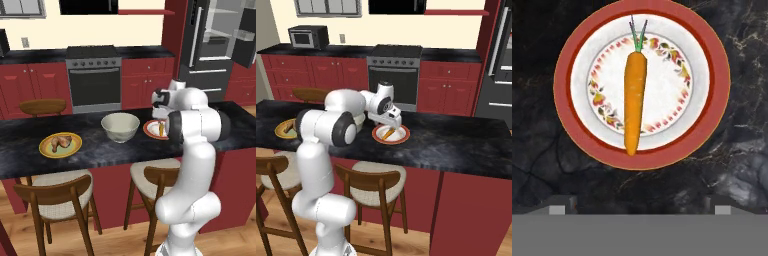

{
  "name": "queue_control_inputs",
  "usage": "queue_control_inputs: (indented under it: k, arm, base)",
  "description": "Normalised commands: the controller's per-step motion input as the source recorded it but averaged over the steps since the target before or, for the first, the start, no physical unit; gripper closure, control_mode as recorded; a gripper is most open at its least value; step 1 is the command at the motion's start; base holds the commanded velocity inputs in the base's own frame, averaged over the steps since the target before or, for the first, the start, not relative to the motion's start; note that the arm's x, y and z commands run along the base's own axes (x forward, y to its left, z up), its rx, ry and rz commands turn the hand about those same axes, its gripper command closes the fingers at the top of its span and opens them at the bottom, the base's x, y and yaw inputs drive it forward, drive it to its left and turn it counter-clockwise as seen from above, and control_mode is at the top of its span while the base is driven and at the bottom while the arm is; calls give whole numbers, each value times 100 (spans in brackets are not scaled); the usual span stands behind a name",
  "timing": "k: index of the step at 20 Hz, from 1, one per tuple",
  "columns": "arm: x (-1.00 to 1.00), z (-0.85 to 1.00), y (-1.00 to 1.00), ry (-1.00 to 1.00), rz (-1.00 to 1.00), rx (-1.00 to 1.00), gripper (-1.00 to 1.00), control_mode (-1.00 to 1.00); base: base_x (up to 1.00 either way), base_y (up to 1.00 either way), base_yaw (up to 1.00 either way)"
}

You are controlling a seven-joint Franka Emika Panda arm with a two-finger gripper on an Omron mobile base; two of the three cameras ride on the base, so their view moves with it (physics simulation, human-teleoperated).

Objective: Pick the chicken drumstick and carrot from their plates and place them in the bowl. Then put the bowl in the fridge.

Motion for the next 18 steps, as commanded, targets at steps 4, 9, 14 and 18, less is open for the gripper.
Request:
queue_control_inputs:
  k: [4, 9, 14, 18]
  arm:
    - [40, -39, 0, -5, -8, -1, -100, -100]
    - [30, -41, 0, -10, 0, -6, -100, -100]
    - [30, -34, 0, -11, 0, -5, -100, -100]
    - [28, -30, 0, -4, 0, -1, -100, -100]
  base:
    - [0, 0, 0]
    - [0, 0, 0]
    - [0, 0, 0]
    - [0, 0, 0]
